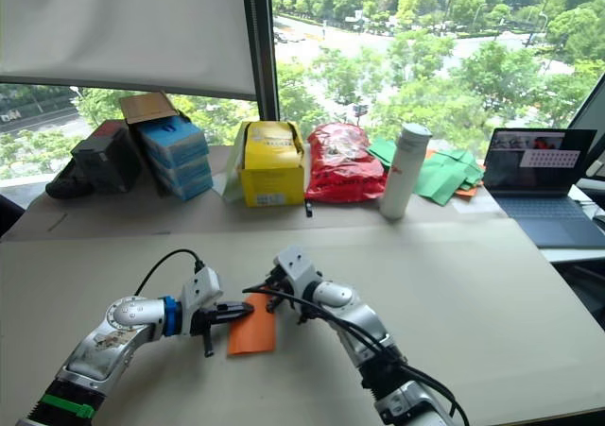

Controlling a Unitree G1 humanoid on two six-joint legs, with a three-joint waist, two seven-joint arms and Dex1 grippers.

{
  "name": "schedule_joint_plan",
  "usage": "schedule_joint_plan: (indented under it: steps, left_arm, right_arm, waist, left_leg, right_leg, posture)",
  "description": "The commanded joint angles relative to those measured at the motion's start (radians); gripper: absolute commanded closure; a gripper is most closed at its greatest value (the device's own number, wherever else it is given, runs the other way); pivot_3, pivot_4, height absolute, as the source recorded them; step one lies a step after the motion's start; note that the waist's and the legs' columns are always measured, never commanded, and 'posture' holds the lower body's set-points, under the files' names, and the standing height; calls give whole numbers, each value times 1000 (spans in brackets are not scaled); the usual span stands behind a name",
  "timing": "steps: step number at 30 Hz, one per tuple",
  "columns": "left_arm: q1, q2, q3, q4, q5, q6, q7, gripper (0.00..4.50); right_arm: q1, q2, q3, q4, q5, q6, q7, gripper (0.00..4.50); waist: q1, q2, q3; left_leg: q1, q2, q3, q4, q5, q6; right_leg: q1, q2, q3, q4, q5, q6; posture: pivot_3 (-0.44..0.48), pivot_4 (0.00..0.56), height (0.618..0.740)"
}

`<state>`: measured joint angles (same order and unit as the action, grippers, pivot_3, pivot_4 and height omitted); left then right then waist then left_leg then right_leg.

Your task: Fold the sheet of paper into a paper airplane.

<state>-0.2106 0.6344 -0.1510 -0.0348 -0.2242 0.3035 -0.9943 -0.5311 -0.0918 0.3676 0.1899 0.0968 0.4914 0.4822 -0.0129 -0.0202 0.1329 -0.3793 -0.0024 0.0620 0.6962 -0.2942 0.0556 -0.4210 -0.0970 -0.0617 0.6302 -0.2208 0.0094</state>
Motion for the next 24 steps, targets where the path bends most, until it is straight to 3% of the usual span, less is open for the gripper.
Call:
schedule_joint_plan:
  steps: [1,8,24]
  left_arm:
    - [30,13,-27,8,33,17,4,4450]
    - [33,16,-24,1,33,18,11,4450]
    - [26,26,-29,-4,34,26,9,4450]
  right_arm:
    - [-24,6,-20,66,-17,-20,5,4500]
    - [-38,11,-24,102,-25,-63,30,4500]
    - [170,-59,56,-182,-25,27,129,4500]
  waist:
    - [0,0,0]
    - [-1,1,0]
    - [0,1,0]
  left_leg:
    - [0,0,0,0,0,0]
    - [0,0,0,-1,0,0]
    - [0,0,0,-1,-1,1]
  right_leg:
    - [0,0,0,0,0,0]
    - [0,-2,1,0,0,0]
    - [0,-7,5,0,0,0]
  posture:
    - [0,150,740]
    - [0,150,740]
    - [0,150,740]
